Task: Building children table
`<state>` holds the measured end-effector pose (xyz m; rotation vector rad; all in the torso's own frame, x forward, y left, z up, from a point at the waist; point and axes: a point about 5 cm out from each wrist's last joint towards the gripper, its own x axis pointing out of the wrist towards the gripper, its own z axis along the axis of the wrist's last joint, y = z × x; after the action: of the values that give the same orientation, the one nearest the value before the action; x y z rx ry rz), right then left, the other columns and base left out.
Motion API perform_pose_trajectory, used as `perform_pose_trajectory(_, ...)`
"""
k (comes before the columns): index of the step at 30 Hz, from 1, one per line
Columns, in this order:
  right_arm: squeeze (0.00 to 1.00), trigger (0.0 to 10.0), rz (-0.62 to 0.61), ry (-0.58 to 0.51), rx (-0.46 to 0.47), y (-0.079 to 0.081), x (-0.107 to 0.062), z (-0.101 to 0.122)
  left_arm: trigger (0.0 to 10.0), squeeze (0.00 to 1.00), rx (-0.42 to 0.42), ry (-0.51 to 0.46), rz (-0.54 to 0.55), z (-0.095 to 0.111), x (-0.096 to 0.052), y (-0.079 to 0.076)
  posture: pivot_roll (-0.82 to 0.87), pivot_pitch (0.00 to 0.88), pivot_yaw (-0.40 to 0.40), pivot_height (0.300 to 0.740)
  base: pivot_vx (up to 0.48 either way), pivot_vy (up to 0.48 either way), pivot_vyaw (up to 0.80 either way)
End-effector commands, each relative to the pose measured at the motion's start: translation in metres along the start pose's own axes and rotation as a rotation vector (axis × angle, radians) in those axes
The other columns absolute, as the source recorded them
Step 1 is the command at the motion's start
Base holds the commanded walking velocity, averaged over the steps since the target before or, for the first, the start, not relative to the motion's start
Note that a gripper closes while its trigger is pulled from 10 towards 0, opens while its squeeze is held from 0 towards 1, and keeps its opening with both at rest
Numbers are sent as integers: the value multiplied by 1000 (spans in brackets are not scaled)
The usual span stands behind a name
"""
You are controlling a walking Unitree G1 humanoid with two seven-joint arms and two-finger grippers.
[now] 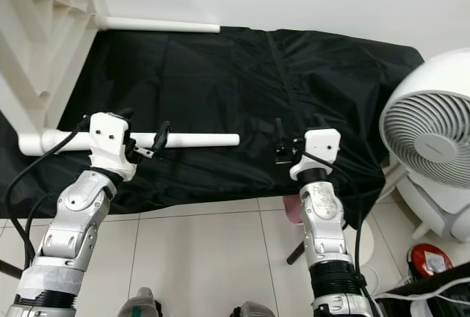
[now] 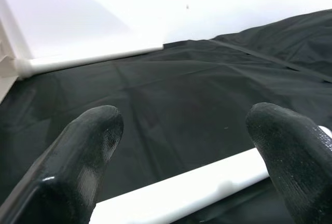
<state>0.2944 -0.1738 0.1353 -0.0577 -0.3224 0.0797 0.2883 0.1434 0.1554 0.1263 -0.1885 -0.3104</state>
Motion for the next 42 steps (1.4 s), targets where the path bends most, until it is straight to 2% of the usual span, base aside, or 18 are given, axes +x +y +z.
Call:
perform_pose_trajectory(1,0,10000,-11,6,5,-2,1,-1,10000,0,8,21,20,-5,0,2,107,0,-40,740,0,0,0)
perform_pose_trajectory(20,0,10000,-15,2,25,0,4,0,10000,0,-1,10,30,-3,4,1,136,3,-53,740,0,0,0)
perform_pose_trajectory(42,0,10000,1,13,37,3,4,-3,10000,0,20,12,42,-4,1,-1,150,5,-61,740,0,0,0)
